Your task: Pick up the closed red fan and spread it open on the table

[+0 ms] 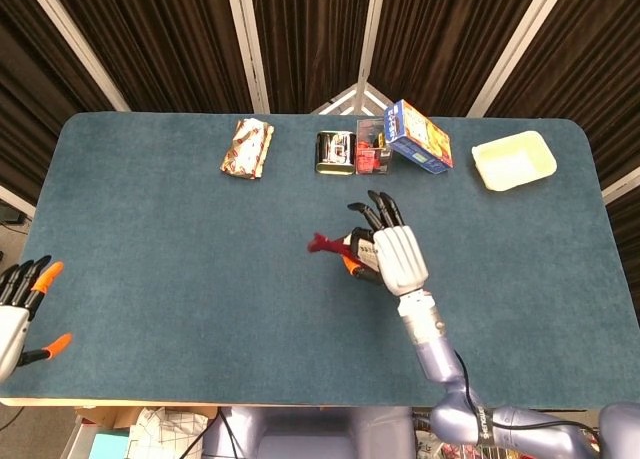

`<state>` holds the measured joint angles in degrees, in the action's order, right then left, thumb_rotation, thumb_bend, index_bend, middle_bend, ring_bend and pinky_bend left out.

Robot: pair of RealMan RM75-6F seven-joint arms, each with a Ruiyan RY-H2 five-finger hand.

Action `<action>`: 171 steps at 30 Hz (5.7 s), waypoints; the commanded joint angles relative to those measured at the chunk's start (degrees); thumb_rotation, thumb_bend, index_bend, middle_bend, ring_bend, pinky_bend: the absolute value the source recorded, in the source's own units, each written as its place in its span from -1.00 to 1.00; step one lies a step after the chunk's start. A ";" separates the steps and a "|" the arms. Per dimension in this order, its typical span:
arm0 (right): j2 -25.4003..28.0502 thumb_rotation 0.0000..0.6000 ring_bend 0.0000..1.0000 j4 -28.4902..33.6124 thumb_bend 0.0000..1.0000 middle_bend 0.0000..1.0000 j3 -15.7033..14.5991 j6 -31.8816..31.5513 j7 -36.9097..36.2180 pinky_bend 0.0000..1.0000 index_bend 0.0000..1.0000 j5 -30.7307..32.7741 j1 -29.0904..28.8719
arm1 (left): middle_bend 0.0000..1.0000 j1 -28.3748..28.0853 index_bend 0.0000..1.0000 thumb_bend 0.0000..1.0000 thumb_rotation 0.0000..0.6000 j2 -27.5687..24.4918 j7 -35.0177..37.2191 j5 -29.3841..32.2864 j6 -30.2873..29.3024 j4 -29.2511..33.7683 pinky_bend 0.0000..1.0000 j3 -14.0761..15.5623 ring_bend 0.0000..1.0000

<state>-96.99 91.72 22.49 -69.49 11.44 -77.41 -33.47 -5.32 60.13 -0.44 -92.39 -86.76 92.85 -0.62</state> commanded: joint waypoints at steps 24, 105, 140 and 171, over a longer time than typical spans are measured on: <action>10.68 1.00 -0.98 16.49 -0.23 -0.48 9.06 11.43 5.38 -1.00 0.48 21.11 -8.27 | -1.00 -25.02 -0.90 -0.65 1.00 -2.68 -15.02 19.61 25.42 11.30 -1.00 -16.59 -1.00; 24.07 1.00 -0.98 20.41 -0.23 -0.41 3.81 5.88 -3.49 -1.00 0.65 29.40 -10.66 | -0.66 -41.70 0.46 0.13 1.00 9.08 -17.94 42.21 29.56 5.59 -1.00 -15.60 -1.00; 27.67 1.00 -0.98 13.36 -0.23 -0.40 -6.32 3.28 -3.24 -1.00 0.68 10.02 -4.31 | -0.66 -40.30 0.47 0.13 1.00 7.81 -17.40 38.04 25.75 8.68 -1.00 -15.29 -1.00; 20.84 1.00 -0.98 2.44 -0.23 -0.40 -11.46 -2.96 -4.58 -1.00 0.68 1.30 0.35 | -0.66 -37.20 0.47 0.12 1.00 15.87 -14.82 29.78 19.48 3.28 -1.00 -12.76 -1.00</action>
<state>-76.07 94.19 11.34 -72.35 6.75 -75.77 -33.36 -42.61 76.08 -15.30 -62.51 -67.26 96.04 -13.46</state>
